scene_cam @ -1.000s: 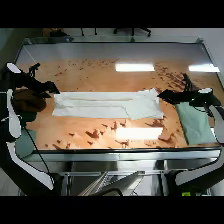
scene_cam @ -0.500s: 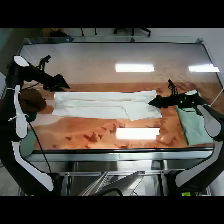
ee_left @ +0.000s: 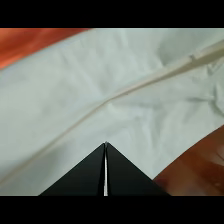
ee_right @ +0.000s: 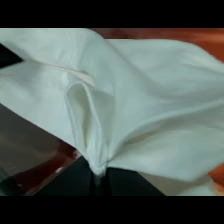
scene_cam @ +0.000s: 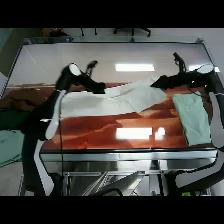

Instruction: Fold the shirts.

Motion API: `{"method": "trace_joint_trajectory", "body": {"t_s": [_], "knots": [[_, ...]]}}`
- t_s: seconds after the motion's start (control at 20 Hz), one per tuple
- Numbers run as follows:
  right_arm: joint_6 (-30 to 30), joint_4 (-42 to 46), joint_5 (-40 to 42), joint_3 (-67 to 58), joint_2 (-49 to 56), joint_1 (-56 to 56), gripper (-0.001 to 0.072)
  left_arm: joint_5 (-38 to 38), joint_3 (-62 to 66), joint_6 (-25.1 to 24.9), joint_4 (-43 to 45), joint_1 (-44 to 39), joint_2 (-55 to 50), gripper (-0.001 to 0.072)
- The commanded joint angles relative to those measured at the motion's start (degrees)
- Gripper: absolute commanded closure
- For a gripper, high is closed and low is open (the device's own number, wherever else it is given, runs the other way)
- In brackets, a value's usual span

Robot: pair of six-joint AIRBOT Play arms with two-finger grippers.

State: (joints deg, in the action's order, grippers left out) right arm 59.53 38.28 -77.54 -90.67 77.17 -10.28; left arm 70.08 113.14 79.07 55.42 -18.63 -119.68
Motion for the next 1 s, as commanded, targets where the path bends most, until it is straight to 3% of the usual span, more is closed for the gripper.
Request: {"method": "trace_joint_trajectory", "body": {"t_s": [0.0, 0.1, 0.3, 0.55, 0.7, 0.85, 0.95], "knots": [[7.37, 1.29, -11.54, -9.81, -2.58, 0.02, 0.0693, -11.13, 0.22, 3.10, -0.22, -10.71, -6.23, 0.0695], [9.53, 1.66, -15.80, -14.69, -2.62, 0.02, 0.0693, -13.97, 1.86, 3.04, -2.05, -14.43, -8.61, 0.0695], [10.67, 1.60, -16.20, -18.43, -2.62, 0.13, 0.0693, -12.63, 6.84, 2.71, -7.63, -16.37, -10.88, 0.0694], [11.72, 1.62, -14.93, -18.40, -2.01, 4.66, 0.0693, 9.29, 6.80, -1.70, -16.02, -3.56, 2.32, 0.0695], [11.82, 1.60, -7.39, -18.38, 0.00, 13.77, 0.0693, 17.59, 6.71, -2.12, -22.47, 9.03, 15.54, 0.0695], [11.76, -0.39, 6.38, -18.38, 6.03, 27.65, 0.0693, 14.58, 1.51, -2.84, -28.87, 21.00, 29.33, 0.0695], [7.41, -4.74, 18.01, -18.40, 12.15, 38.07, 0.0692, 13.90, -2.89, -6.01, -29.64, 26.84, 37.05, 0.0695]]}}
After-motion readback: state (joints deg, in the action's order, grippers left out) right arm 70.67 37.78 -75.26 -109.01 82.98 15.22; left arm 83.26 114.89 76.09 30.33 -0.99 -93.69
